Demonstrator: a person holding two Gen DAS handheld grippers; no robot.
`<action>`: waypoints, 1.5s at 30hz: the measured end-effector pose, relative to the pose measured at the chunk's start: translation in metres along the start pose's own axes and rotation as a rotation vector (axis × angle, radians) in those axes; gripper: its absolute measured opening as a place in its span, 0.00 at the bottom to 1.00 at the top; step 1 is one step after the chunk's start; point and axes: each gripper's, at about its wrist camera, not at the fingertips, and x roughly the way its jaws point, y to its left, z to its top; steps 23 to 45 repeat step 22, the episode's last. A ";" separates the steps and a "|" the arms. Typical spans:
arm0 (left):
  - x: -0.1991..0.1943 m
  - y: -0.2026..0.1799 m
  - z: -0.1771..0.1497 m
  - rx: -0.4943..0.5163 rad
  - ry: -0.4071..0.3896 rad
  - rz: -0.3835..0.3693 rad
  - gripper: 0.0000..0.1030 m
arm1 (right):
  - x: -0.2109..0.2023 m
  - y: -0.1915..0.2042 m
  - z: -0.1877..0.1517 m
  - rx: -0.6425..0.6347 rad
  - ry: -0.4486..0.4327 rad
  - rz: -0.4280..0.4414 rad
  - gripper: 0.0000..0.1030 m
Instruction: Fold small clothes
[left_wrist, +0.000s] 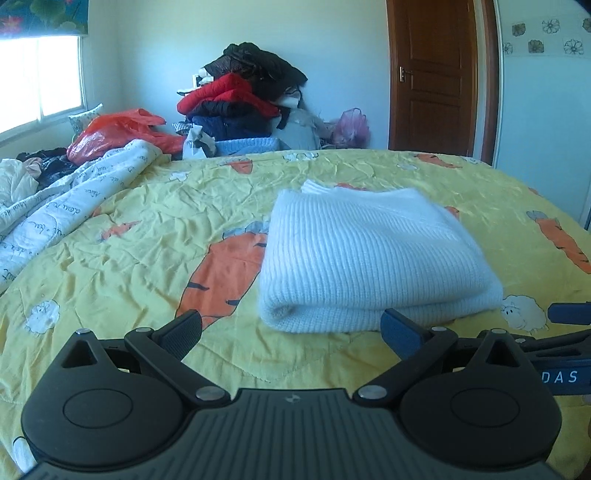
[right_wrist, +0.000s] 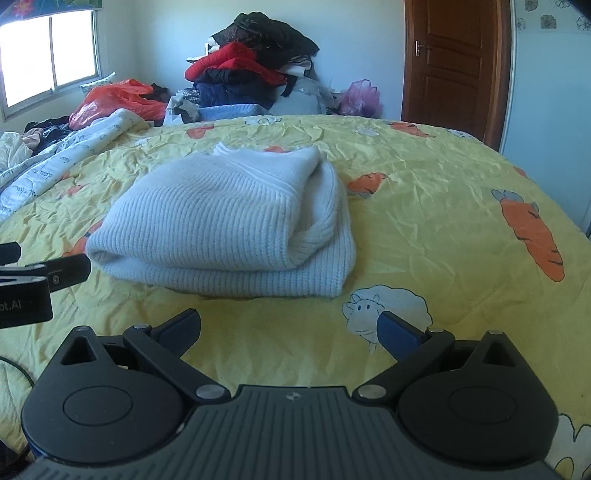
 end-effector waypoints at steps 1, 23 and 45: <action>0.000 0.000 0.000 0.001 0.002 -0.001 1.00 | 0.001 0.000 0.000 -0.002 0.006 -0.003 1.00; -0.013 -0.003 -0.001 0.016 -0.059 -0.008 1.00 | 0.005 0.012 0.004 -0.042 0.024 0.010 1.00; -0.013 -0.003 -0.001 0.016 -0.059 -0.008 1.00 | 0.005 0.012 0.004 -0.042 0.024 0.010 1.00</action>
